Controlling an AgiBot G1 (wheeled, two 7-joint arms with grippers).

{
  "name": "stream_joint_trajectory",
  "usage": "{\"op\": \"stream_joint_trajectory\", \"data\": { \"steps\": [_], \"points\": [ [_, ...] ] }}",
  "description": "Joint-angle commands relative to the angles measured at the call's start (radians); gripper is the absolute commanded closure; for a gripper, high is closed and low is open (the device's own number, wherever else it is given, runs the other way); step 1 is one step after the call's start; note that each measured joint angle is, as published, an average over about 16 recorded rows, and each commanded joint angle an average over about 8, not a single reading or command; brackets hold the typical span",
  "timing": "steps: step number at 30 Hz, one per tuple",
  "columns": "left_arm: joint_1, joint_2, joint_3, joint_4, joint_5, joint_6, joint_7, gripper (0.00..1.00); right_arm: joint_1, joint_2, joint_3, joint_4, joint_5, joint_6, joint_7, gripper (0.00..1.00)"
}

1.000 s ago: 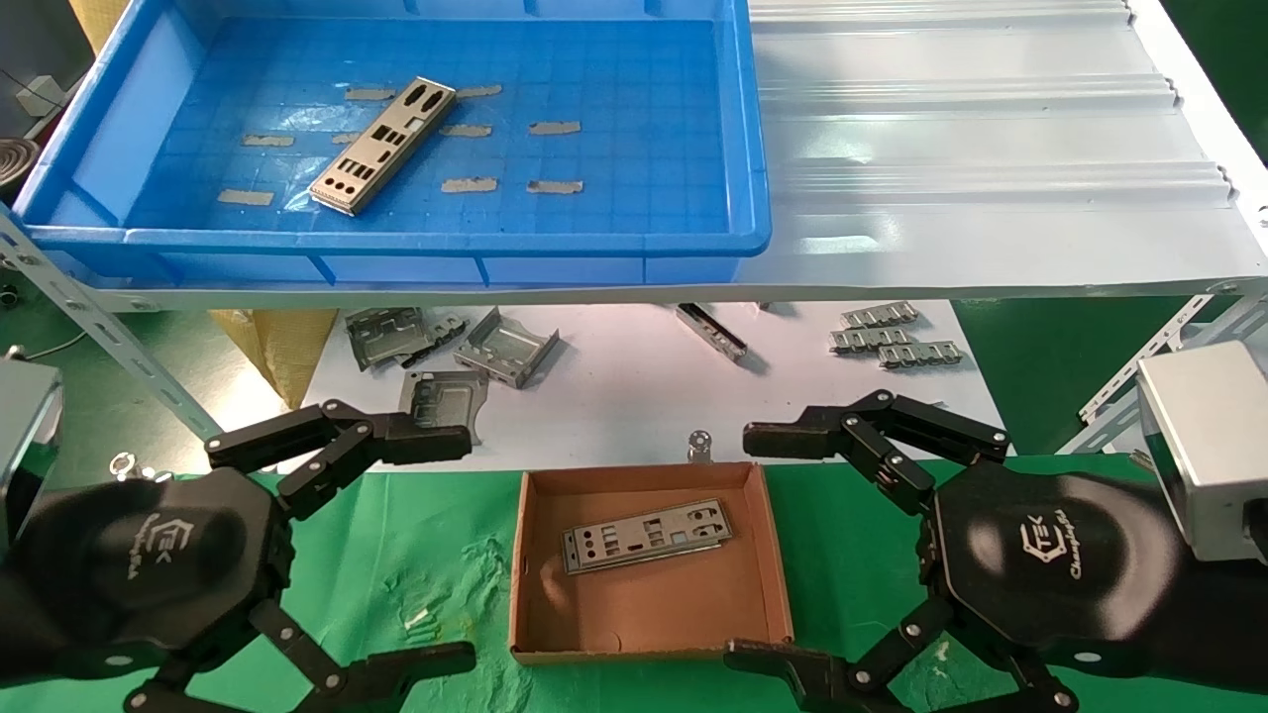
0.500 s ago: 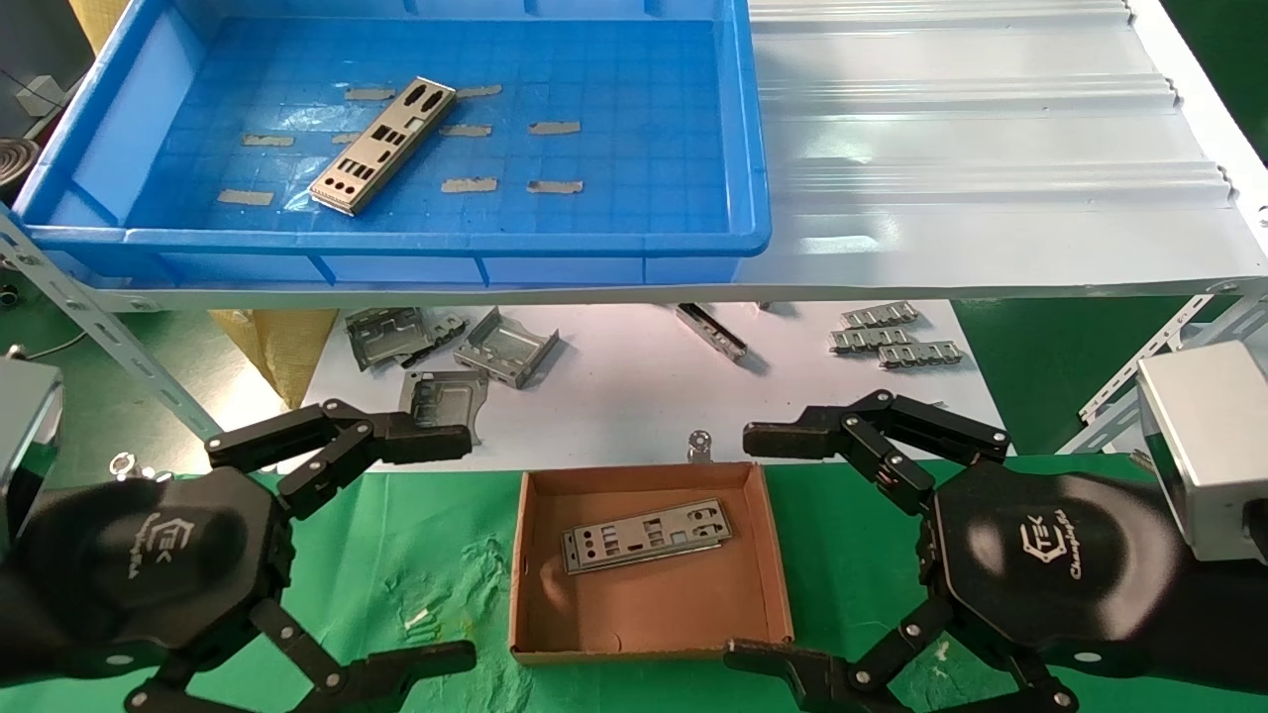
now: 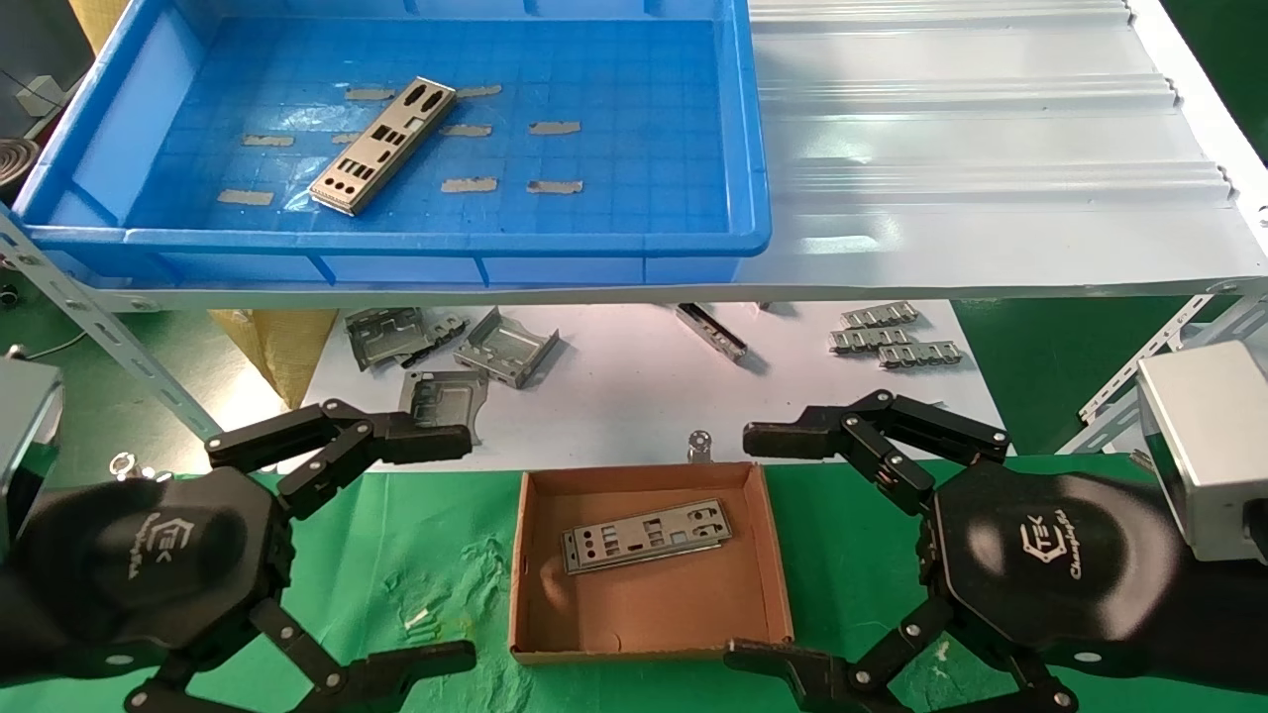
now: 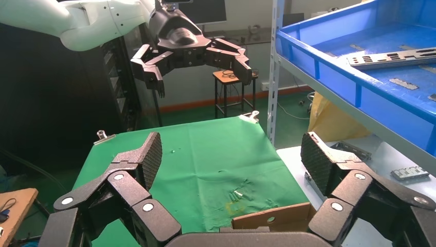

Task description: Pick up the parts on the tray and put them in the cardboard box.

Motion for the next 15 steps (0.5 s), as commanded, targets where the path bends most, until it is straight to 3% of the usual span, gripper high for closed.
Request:
{"op": "stream_joint_trajectory", "data": {
  "steps": [1, 15],
  "points": [
    [0.000, 0.000, 0.000, 0.000, 0.000, 0.000, 0.000, 0.00, 0.000, 0.000, 0.000, 0.000, 0.000, 0.000, 0.000, 0.00],
    [0.000, 0.000, 0.000, 0.000, 0.000, 0.000, 0.000, 0.00, 0.000, 0.000, 0.000, 0.000, 0.000, 0.000, 0.000, 0.00]
  ]
}}
